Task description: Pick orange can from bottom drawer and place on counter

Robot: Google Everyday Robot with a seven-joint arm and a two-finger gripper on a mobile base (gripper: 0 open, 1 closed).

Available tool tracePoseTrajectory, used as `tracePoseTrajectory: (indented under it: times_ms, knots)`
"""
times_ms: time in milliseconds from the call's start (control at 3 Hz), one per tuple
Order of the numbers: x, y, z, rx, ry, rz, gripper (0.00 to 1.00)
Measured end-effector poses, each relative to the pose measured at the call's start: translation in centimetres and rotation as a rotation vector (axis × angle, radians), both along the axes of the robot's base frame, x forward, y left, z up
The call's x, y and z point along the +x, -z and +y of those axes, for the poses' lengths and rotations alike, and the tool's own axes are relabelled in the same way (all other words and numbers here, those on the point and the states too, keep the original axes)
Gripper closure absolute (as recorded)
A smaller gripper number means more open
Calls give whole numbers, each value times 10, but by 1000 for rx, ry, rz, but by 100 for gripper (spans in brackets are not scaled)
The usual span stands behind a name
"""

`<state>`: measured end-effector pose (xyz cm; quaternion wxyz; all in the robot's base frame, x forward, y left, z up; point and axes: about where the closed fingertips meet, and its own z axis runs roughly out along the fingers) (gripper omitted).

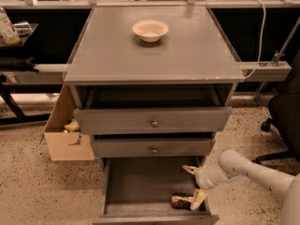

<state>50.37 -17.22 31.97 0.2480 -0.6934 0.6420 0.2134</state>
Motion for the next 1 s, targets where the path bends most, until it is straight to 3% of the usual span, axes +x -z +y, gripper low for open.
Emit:
tracePoseTrajectory:
  times_ms: [333, 1000]
  knots:
    - [0, 0, 0, 0, 0, 0, 0]
    - [26, 73, -1, 30, 36, -21, 0]
